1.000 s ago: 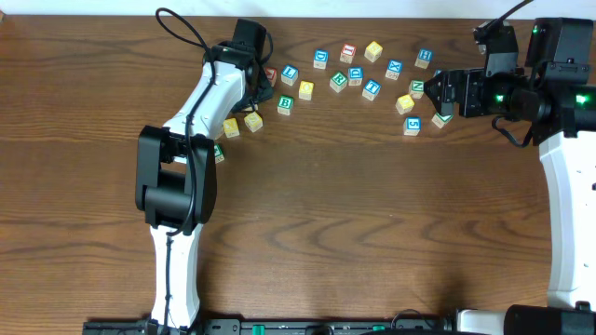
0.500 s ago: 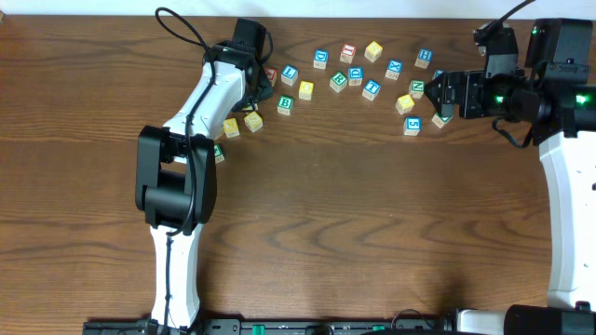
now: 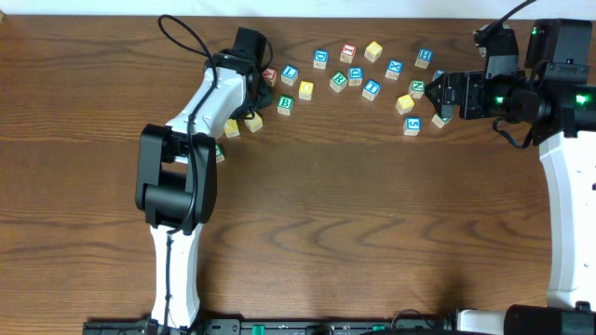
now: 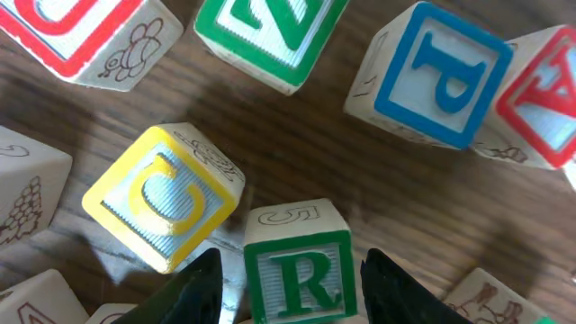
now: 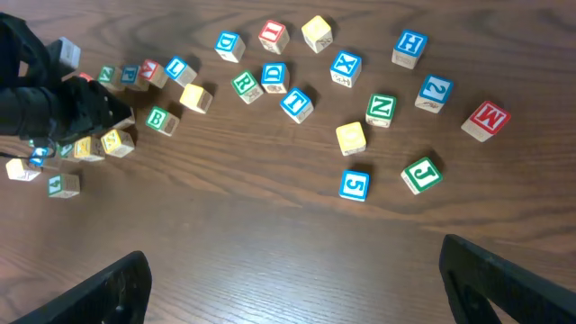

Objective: Spell out ROBOT
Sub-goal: 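Close the left gripper on the green R block, then lift the green R block and carry it toward the table center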

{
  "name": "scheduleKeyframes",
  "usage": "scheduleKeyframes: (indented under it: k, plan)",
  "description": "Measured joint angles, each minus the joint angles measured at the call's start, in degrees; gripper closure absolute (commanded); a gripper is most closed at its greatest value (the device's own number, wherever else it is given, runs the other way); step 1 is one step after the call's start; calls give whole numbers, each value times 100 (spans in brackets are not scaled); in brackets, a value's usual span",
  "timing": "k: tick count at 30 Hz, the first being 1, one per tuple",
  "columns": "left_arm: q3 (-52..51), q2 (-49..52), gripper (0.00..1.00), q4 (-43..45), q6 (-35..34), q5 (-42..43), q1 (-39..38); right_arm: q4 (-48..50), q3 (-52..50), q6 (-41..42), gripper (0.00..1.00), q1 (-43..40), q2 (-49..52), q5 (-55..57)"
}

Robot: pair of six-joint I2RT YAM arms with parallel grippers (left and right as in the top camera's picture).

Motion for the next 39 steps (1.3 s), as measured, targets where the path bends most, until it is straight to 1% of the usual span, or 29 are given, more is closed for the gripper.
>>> scheduleKeyframes:
  k: [7,17,23,29,34,35,37,39]
  plan:
    - [-37,4,60,269,-9,-2,0,-2,0,0,2,0,0,9]
    - [-50,11,69,271,2,-44,0,-2,0,0,2,0,0,15]
    - [-50,9,71,273,162,-44,0,0,0,0,2,0,0,15]
    - [-61,-57,71,247,496,-44,0,0,0,0,2,0,0,15]
    - [-90,-535,71,125,813,-44,0,-2,0,0,2,0,0,17]
    - [-90,-708,71,63,887,-42,-2,-2,0,0,2,0,0,15]
    - [-90,-1399,71,-256,1093,-44,-28,2,0,0,2,0,0,17]
    - [-90,-1775,71,-575,1178,-46,-81,-4,0,0,3,0,0,17]
